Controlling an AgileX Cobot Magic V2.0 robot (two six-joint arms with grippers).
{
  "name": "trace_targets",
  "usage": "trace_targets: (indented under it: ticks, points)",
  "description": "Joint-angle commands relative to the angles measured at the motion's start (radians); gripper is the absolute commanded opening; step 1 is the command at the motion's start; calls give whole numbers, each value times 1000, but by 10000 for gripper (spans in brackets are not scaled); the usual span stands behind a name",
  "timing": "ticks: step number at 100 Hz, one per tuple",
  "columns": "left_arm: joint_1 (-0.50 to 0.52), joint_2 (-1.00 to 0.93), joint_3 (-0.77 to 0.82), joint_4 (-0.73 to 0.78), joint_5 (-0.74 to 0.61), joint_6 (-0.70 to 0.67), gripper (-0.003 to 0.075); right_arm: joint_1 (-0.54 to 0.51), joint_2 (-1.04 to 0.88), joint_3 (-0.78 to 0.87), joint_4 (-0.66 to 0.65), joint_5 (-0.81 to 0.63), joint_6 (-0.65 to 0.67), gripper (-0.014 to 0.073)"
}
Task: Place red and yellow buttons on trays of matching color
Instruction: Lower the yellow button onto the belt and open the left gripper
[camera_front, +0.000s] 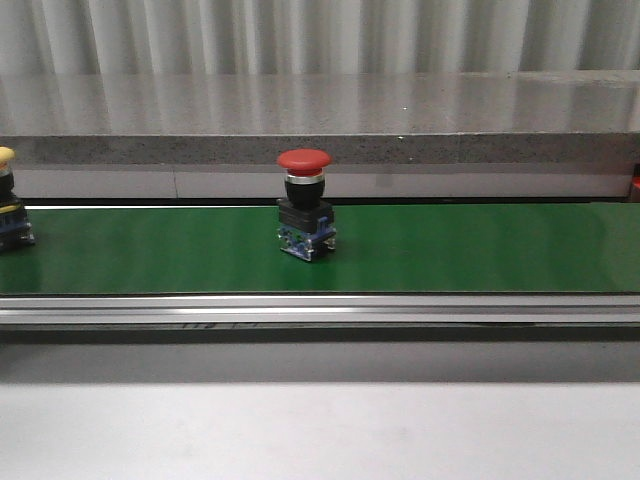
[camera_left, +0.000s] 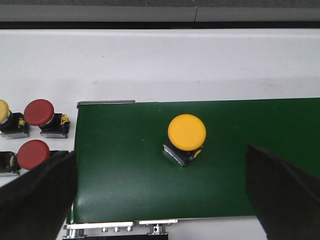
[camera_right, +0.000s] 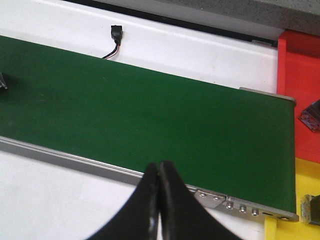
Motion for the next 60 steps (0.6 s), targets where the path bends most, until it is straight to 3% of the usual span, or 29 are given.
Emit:
trace_targets:
  ticks: [1,19,33,47,60]
  points:
    - [-8,-111,34,-7,-82,3,627,2,-5,-23,2,-58,-11,-67]
    - [-8,-310,194,-7,-136,1,582,2,-5,-23,2,-58,-11,-67]
    - [-8,-478,303,-7,-147,1,496,2,-5,-23,2,-58,-11,-67]
    - [-8,-623,380,-7,-147,1,330,2,-5,-23,2,-58,-11,-67]
    - [-8,-720,414,-7,-147,1,124,2,-5,-23,2,-61,-11,-67]
